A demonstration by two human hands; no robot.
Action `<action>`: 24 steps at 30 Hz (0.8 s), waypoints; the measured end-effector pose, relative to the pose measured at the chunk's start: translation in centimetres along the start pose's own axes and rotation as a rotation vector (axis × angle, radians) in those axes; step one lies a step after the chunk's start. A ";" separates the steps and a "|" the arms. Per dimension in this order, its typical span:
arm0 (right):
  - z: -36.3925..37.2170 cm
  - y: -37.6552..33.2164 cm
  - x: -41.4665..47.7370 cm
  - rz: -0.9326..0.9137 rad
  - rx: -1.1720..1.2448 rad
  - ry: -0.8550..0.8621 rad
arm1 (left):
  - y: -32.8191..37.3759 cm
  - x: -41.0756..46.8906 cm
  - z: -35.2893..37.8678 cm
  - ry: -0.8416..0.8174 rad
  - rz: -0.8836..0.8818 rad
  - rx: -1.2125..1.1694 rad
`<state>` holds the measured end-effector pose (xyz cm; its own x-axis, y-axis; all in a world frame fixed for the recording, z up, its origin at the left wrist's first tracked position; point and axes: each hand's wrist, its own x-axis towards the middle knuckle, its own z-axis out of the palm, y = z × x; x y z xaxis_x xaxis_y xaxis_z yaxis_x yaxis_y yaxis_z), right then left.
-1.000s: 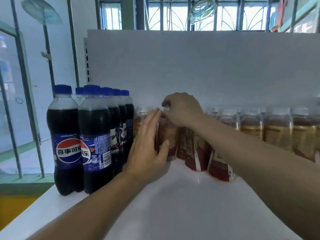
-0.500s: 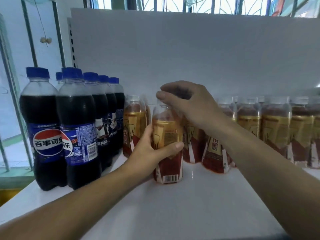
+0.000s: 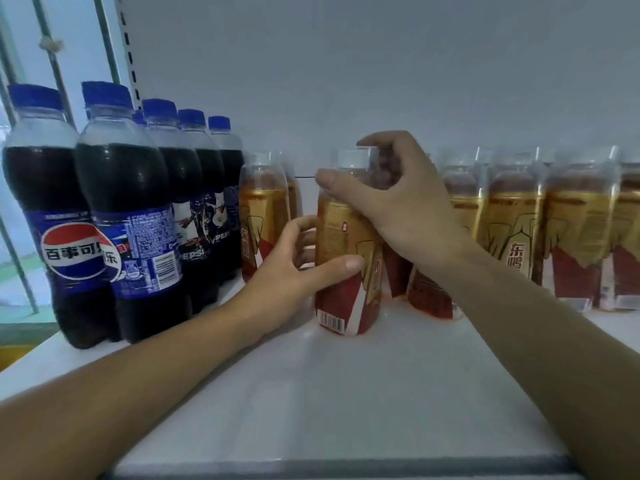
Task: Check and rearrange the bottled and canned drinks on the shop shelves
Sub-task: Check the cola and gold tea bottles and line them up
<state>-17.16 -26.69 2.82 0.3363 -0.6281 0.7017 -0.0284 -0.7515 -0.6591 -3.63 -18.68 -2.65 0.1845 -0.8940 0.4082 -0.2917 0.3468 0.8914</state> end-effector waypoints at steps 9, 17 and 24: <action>-0.7 0.3 0.7 0.223 0.292 -0.315 | 0.0 0.1 -0.4 -0.134 -0.082 -0.062; -0.6 0.2 0.7 0.132 0.242 -0.250 | -0.5 0.3 0.4 -0.098 -0.064 -0.036; -1.0 0.0 0.4 0.018 0.291 -0.207 | -0.6 0.2 -0.2 -0.156 -0.037 -0.007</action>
<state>-18.00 -27.15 3.45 0.5225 -0.5640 0.6395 0.2237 -0.6330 -0.7411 -3.25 -19.00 -3.06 0.0473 -0.9393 0.3397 -0.2811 0.3139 0.9069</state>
